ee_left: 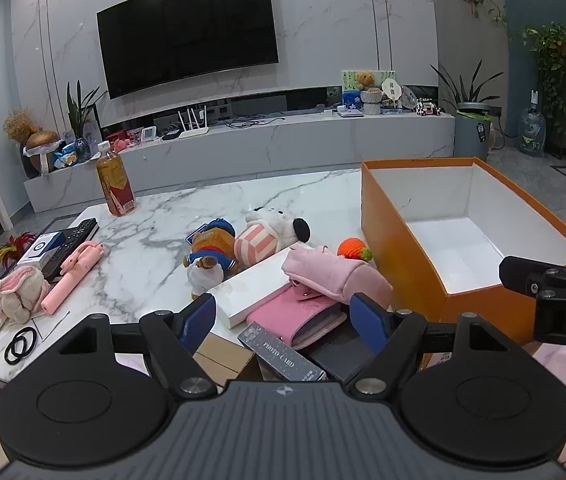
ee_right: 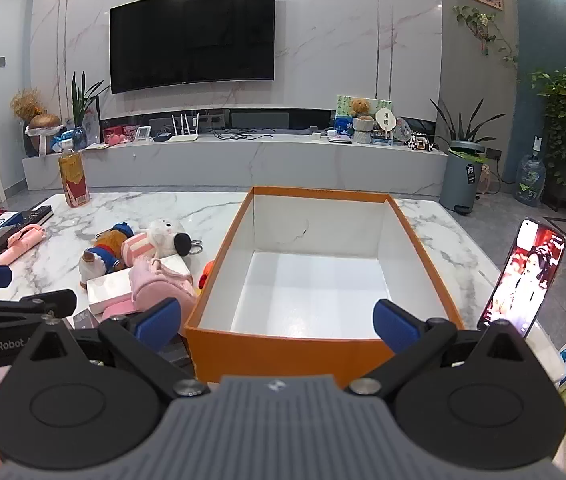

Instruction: Organize objects

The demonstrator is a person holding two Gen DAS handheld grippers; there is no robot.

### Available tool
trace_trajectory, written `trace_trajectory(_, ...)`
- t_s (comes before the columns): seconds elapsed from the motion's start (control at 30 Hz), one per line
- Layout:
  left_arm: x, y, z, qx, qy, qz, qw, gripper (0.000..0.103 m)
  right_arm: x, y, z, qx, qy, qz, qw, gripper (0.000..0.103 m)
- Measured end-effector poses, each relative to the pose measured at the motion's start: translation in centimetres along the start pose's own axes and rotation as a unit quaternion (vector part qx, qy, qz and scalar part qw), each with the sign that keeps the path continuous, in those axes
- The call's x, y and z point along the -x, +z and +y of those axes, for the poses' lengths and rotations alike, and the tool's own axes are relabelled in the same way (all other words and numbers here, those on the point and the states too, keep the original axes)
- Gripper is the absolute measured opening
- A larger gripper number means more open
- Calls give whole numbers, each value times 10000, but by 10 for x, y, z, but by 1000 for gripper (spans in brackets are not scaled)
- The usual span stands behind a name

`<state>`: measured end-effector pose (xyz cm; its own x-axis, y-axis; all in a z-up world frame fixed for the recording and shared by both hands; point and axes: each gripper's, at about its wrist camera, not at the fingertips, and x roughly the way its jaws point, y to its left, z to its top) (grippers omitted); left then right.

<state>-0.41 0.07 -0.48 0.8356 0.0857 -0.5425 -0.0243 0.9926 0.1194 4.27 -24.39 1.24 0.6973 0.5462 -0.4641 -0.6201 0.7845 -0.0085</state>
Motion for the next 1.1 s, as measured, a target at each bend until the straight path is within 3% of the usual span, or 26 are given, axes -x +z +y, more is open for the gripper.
trace_trajectory(0.73, -9, -2, 11, 144, 6, 178, 9997, 87, -13, 0, 14, 182, 162, 203, 9995, 102)
trace_trajectory(0.97, -13, 0, 23, 115, -147, 251, 9995, 76, -17, 5, 20, 381, 334, 188, 9985, 102)
trace_trajectory(1.1, -21, 5, 36, 211, -437, 392, 9981, 67, -22, 12, 27, 618, 538, 148, 9965, 94)
